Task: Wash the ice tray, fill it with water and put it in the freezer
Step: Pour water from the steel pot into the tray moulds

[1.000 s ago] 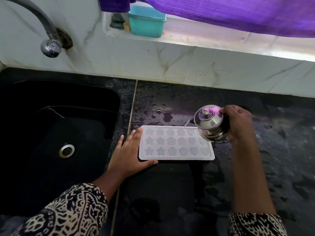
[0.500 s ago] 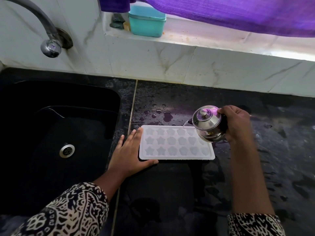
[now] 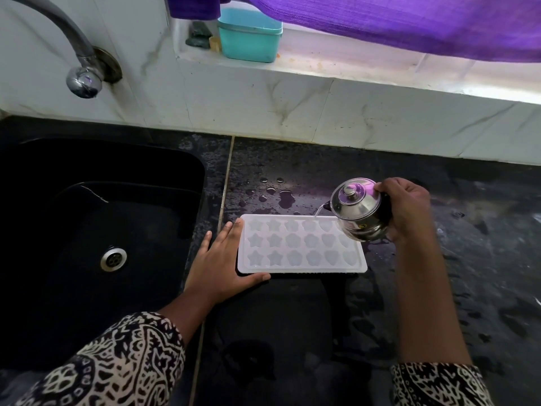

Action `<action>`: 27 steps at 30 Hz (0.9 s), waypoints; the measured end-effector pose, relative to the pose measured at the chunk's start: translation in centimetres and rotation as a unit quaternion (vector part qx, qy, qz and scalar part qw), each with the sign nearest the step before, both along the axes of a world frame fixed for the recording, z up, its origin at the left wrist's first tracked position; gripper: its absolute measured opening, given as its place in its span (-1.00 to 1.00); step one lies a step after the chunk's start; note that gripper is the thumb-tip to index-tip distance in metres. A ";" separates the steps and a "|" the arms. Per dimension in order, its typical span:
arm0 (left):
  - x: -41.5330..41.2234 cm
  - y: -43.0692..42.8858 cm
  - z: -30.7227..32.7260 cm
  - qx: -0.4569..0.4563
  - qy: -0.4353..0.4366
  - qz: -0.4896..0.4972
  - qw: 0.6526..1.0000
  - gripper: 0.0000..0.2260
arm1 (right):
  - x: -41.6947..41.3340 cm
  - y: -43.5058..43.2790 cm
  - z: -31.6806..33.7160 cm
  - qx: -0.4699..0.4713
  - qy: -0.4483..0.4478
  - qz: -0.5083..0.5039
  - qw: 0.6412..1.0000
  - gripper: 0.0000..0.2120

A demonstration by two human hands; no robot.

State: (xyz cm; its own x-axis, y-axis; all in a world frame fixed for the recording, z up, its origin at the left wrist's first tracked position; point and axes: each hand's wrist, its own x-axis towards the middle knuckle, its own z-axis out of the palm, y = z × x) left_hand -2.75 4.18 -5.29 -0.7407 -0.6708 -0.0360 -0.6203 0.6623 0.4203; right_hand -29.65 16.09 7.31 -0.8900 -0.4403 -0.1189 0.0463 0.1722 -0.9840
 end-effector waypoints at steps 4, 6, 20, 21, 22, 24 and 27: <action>0.0 -0.1 -0.1 -0.007 -0.003 -0.001 1.000 0.10 | 0.0 0.0 0.1 -0.001 -0.001 0.000 1.000 -0.84; 0.0 0.0 -0.2 -0.007 -0.003 -0.001 1.000 0.10 | 0.1 0.1 0.2 -0.007 -0.015 -0.004 1.000 -0.84; 0.0 -0.1 -0.1 -0.004 -0.003 -0.001 1.000 0.09 | -0.2 0.6 0.2 -0.094 -0.089 -0.039 0.991 -0.83; 0.0 -0.1 -0.1 -0.003 -0.005 -0.001 1.000 0.09 | -0.3 0.7 0.2 -0.096 -0.088 -0.040 0.991 -0.84; 0.0 -0.1 -0.1 -0.003 -0.007 -0.002 1.000 0.09 | -0.3 0.8 0.2 -0.098 -0.087 -0.042 0.990 -0.84; 0.0 -0.1 -0.2 -0.006 -0.012 -0.002 1.000 0.09 | -0.5 1.1 0.2 -0.095 -0.078 -0.045 0.991 -0.83; 0.0 0.0 -0.1 -0.001 -0.009 0.000 1.000 0.11 | -0.8 1.4 0.2 -0.079 -0.055 -0.043 0.994 -0.81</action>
State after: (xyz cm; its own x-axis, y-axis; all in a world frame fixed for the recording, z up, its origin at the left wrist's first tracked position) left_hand -2.74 4.13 -5.35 -0.7398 -0.6711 -0.0475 -0.6279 0.6634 0.4069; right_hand -30.46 17.46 7.49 -0.9106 -0.3840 -0.1526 0.1621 0.0076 -0.9867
